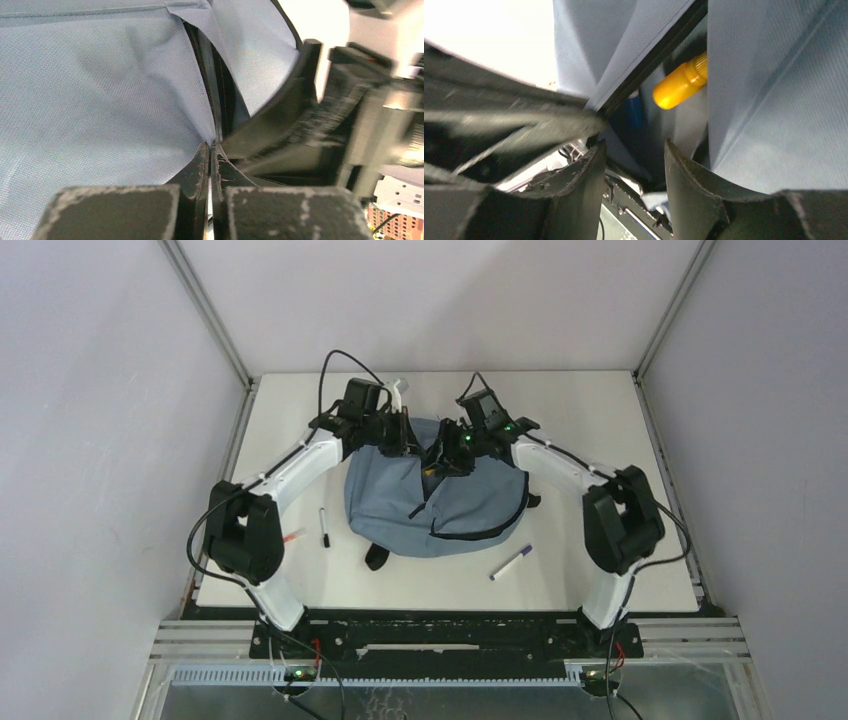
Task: Pack the student bag
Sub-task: Place the stationery in the student bag, then pick up the stationery from the center of the board.
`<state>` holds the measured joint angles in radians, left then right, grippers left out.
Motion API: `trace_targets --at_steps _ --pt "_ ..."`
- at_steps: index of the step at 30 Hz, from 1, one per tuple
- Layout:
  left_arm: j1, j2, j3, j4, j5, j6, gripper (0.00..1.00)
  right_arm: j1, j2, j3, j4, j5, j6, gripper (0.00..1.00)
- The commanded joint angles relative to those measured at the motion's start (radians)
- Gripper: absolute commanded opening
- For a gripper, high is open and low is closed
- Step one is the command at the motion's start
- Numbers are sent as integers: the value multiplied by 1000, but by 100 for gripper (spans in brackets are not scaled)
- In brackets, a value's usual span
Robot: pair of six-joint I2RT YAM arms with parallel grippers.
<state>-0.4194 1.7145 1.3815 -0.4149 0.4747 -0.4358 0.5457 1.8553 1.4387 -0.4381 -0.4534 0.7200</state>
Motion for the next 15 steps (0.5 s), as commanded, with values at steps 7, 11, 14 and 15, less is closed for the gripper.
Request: trace_targets --at_steps 7,11,14,15 --pt "-18 -18 85 -52 11 32 0 -20 -441 -130 -91 313 -178 53" --pt "-14 46 168 -88 -69 35 0 -70 -618 -298 -204 682 -163 76" --pt "-4 105 244 -102 -75 11 0 -104 -714 -409 -304 773 -98 80" --pt "-1 120 270 -102 -72 4 0 -108 -739 -448 -339 776 -61 80"
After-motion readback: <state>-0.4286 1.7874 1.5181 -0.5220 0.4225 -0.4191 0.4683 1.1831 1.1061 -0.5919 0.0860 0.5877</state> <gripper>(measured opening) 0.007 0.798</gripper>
